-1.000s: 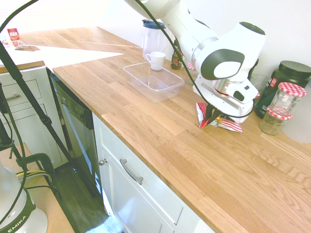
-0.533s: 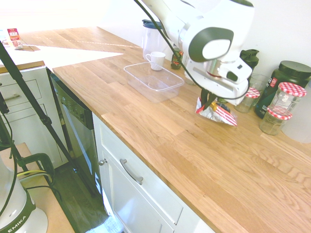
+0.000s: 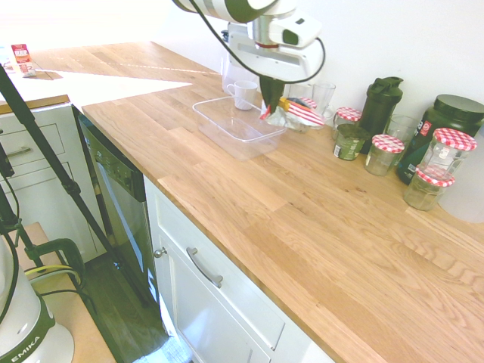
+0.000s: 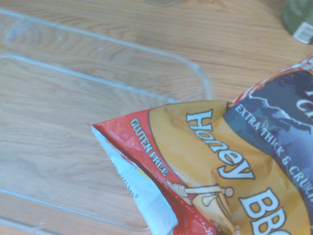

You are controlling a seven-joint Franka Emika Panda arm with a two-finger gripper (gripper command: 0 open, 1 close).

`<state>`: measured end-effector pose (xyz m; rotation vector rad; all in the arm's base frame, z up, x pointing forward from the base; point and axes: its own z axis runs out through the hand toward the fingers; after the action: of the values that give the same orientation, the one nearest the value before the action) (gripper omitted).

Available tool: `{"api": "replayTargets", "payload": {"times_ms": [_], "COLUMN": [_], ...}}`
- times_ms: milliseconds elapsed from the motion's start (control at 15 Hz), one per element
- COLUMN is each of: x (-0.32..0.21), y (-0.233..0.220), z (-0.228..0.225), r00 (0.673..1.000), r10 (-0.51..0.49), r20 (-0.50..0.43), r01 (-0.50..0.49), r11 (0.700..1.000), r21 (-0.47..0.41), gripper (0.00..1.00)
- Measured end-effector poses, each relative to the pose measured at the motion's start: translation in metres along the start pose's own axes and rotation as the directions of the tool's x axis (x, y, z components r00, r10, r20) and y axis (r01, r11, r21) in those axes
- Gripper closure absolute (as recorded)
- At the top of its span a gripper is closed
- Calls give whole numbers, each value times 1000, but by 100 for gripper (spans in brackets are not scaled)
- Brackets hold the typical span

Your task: Put the chip bag into the container

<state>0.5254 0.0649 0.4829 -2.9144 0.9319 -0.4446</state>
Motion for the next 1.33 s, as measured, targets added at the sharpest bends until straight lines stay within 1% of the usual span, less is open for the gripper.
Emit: {"api": "replayTargets", "payload": {"times_ms": [267, 533, 600, 867, 1133, 1333], "x": [-52, -71, -75, -92, -93, -97], "y": [-48, -75, -83, -107, -106, -109], "z": [28, 57, 62, 85, 106, 106], "r00": [998, 996, 995, 993, 993, 992], "r10": [-49, -74, -77, -97, -98, -96], "r20": [-28, -53, -59, -70, -66, -83], "r01": [46, 67, 68, 82, 81, 76], "r11": [996, 990, 989, 978, 971, 972], "r21": [-72, -124, -135, -192, -225, -224], "gripper": [100, 100, 0, 0, 0, 0]}}
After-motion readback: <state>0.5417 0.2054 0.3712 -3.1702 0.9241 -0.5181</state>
